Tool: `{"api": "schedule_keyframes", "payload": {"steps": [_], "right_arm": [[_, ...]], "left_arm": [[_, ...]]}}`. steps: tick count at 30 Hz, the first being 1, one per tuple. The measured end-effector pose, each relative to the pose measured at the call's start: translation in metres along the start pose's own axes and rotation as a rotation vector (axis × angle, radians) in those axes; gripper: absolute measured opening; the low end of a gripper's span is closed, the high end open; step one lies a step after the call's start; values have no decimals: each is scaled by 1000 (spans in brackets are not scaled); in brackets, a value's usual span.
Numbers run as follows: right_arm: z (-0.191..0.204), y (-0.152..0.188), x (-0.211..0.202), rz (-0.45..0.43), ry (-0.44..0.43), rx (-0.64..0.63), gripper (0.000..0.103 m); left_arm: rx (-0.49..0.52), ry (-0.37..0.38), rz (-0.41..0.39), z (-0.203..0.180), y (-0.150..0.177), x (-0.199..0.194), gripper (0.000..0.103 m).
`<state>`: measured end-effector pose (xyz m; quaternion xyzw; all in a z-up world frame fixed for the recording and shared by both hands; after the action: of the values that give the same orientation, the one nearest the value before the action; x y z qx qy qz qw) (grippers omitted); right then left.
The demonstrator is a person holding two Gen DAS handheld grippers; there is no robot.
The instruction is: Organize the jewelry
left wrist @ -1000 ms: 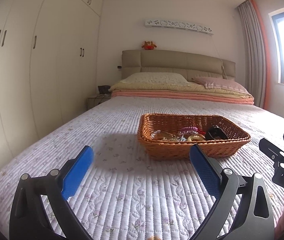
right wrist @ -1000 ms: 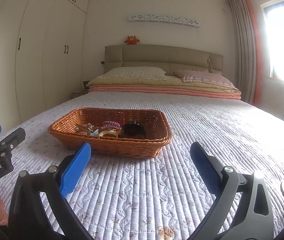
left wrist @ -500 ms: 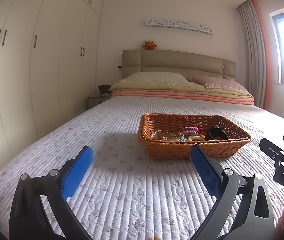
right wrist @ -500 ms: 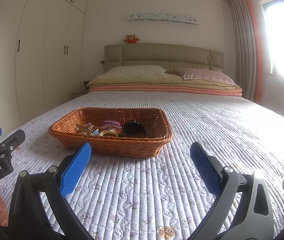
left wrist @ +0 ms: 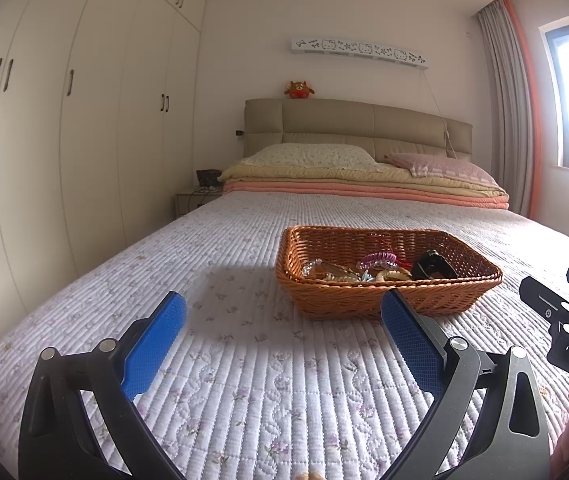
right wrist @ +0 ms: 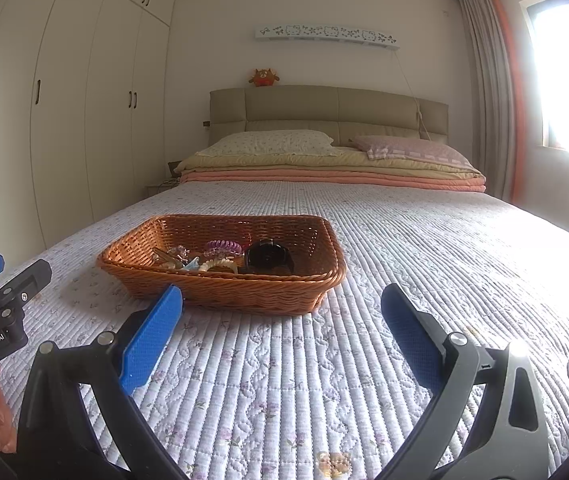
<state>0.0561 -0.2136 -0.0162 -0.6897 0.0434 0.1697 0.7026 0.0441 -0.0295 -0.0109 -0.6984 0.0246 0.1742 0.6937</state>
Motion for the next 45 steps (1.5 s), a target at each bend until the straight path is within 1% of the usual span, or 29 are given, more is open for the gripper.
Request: {"api": "schedule_keyframes", "payload": {"steps": [16, 28, 45], "right_arm": [[-4, 0, 1, 3, -17, 7, 95], [-4, 0, 1, 5, -18, 6, 95], [-3, 1, 2, 3, -15, 3, 95]], "left_arm": [[5, 5, 5, -3, 3, 0, 95], [12, -10, 7, -3, 2, 3, 95], [19, -4, 18, -4, 1, 5, 95]]}}
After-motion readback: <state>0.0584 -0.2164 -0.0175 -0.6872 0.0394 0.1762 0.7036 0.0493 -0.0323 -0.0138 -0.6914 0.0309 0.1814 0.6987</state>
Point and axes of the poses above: each gripper's, at about its wrist camera, not at the fingertips, and x roughly the way its jaws point, z to its left, y to its underside, the point moved 6 cm from there along x, roughly the way its jaws point, and after that the axes turned 9 degrees about -y, right-handed, at the moved point
